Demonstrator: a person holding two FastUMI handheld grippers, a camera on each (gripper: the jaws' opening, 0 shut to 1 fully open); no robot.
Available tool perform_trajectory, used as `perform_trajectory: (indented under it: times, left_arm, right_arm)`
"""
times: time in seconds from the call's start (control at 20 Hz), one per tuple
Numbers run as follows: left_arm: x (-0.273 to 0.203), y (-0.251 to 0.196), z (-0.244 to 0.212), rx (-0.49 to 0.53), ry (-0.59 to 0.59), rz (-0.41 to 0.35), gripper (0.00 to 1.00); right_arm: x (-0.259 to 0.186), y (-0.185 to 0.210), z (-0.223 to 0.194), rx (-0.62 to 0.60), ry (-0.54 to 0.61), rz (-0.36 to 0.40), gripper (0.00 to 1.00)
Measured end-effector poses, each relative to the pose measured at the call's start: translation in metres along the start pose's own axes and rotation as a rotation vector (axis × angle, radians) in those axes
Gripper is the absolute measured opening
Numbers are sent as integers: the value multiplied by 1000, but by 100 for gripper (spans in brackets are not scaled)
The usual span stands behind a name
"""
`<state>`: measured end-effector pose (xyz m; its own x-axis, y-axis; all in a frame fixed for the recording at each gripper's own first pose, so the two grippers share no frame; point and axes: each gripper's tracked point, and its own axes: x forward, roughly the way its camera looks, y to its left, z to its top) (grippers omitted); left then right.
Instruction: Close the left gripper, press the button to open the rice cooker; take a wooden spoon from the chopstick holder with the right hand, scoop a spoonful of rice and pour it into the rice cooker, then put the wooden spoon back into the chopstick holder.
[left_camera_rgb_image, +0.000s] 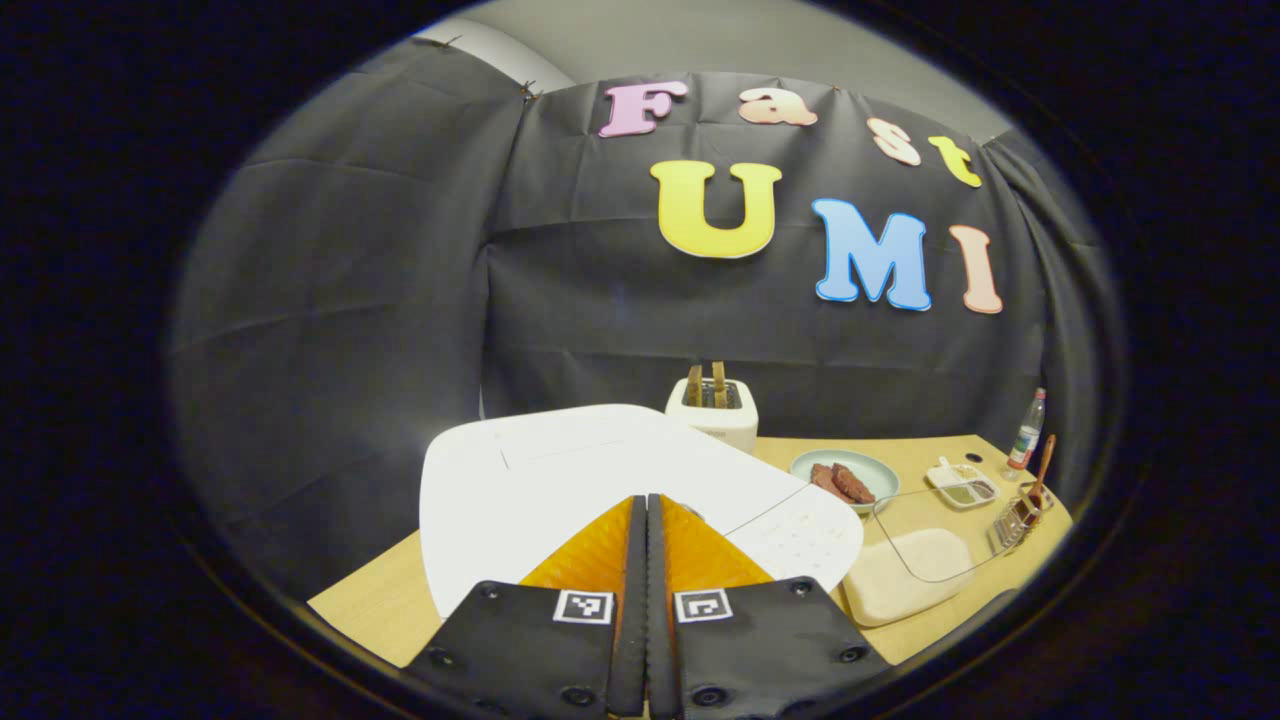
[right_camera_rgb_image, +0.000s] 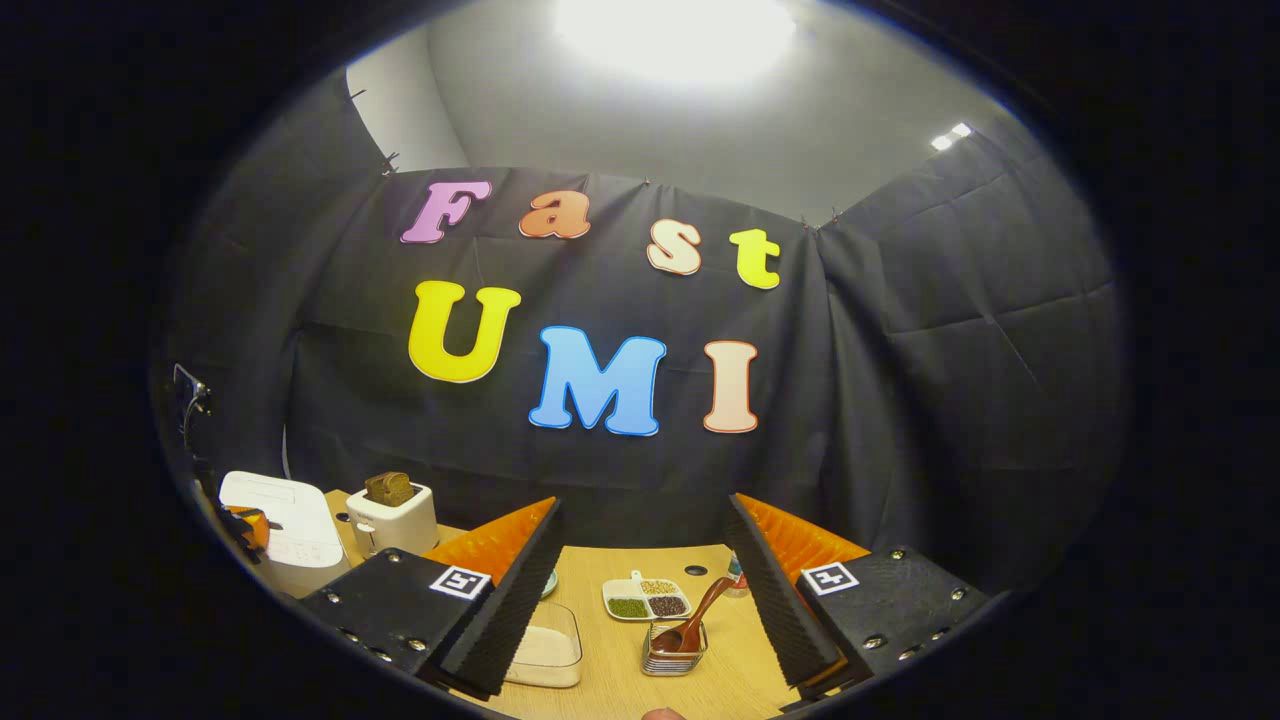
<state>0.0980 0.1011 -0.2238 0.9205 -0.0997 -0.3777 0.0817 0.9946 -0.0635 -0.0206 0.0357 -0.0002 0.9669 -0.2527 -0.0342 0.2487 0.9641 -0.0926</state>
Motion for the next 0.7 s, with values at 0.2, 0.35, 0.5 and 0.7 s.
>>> perform_trajectory:
  times: [0.2,0.35,0.5,0.7]
  left_arm:
    - [3,0,-2,-43,41,0,9]
    - [5,0,2,-43,46,41,9]
    - [-3,-1,17,-3,21,98,8]
    - [-25,6,82,1,-108,163,8]
  right_arm:
    - [11,-12,3,-4,-34,13,97]
    - [23,-20,3,43,-30,49,98]
    - [34,-40,4,47,-38,59,97]
    - [48,-61,-3,67,-31,72,97]
